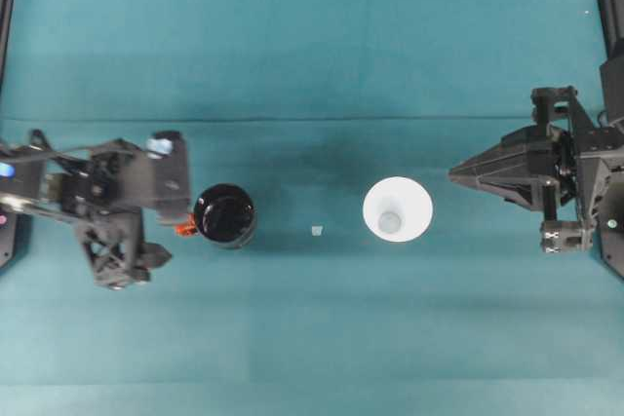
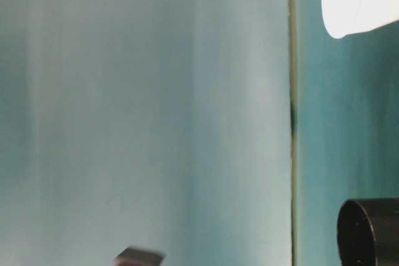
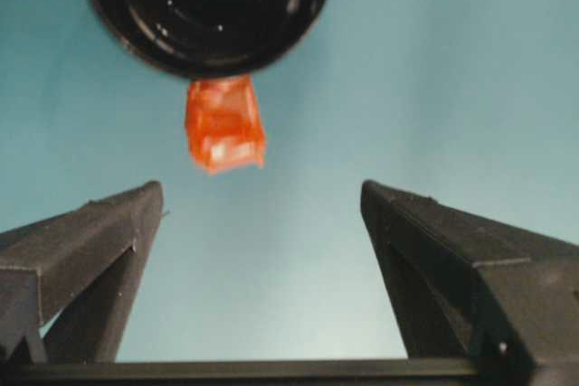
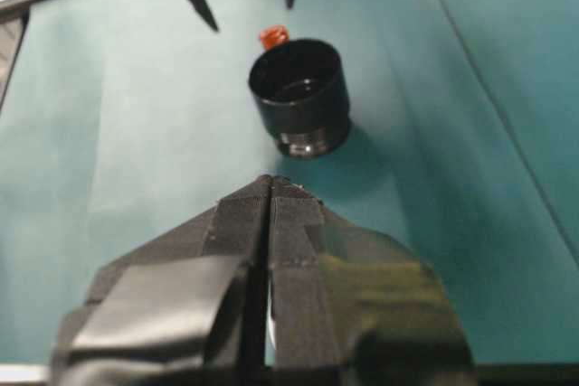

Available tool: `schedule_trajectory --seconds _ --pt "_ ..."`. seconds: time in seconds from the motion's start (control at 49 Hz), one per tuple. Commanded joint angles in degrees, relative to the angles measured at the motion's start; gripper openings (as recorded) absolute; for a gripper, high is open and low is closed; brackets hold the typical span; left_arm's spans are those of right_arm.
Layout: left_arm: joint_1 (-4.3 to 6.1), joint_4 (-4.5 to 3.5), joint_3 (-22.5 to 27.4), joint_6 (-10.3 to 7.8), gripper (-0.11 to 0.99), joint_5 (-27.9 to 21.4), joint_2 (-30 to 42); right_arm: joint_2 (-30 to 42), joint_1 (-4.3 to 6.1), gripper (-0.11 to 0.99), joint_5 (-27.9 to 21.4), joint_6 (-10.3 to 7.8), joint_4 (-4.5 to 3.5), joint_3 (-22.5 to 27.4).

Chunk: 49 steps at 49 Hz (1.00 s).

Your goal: Put the paper cup into the moved red handle cup holder.

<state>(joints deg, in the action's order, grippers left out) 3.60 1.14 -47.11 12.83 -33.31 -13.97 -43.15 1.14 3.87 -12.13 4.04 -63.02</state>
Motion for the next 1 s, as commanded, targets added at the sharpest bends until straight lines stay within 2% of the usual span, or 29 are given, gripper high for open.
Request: schedule_trajectory --seconds 0.0,0.143,0.266,0.368,0.981 --pt "-0.79 0.18 1.93 -0.26 0.98 1.14 2.11 0.18 0.09 -0.11 0.09 -0.70 0.09 1.05" --pt "-2.11 0.18 2.99 -2.37 0.98 1.76 4.13 0.18 0.09 -0.11 0.09 -0.70 0.09 1.05" --pt "-3.78 0.18 3.52 -4.75 0.98 1.85 5.10 0.18 0.09 -0.11 0.09 -0.62 0.09 0.97" --pt "-4.75 0.18 3.78 -5.63 0.98 1.85 5.71 0.18 0.09 -0.11 0.09 -0.62 0.09 0.88" --pt "-4.83 0.09 3.69 -5.19 0.98 1.85 8.79 0.09 0.09 -0.11 0.09 -0.70 0.09 0.53"
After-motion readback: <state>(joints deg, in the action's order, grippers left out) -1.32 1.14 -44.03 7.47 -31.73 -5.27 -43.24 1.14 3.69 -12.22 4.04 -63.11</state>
